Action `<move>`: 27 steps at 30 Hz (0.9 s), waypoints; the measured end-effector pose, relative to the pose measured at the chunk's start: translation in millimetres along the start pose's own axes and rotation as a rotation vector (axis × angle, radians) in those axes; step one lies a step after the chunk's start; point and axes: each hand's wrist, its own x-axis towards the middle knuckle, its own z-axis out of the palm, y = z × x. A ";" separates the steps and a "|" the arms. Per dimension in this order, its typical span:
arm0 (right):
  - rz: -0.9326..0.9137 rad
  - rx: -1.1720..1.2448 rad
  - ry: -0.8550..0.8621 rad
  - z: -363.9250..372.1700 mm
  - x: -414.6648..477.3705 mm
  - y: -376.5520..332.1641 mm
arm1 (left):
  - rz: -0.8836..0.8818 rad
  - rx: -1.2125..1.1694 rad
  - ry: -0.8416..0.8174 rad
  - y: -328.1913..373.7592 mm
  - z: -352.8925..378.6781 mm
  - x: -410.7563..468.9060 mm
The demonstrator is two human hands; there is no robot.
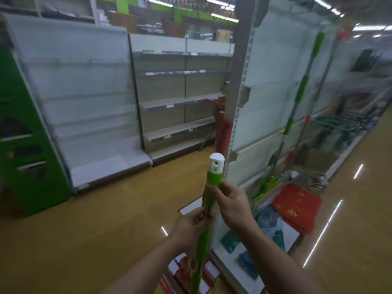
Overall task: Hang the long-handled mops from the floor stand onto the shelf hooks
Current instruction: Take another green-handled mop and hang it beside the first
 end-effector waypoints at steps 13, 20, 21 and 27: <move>-0.103 0.067 0.229 -136.0 -11.8 -36.6 | 0.291 0.080 -0.091 117.4 98.0 26.5; -0.206 -0.020 0.204 -235.9 -2.3 -74.7 | 0.421 0.087 -0.005 194.2 168.8 39.9; -0.224 -0.024 0.199 -251.1 0.5 -80.0 | 0.437 0.075 0.017 205.4 179.7 41.7; -0.284 -0.091 0.151 -331.6 16.9 -101.6 | 0.475 0.080 0.092 262.5 244.8 50.4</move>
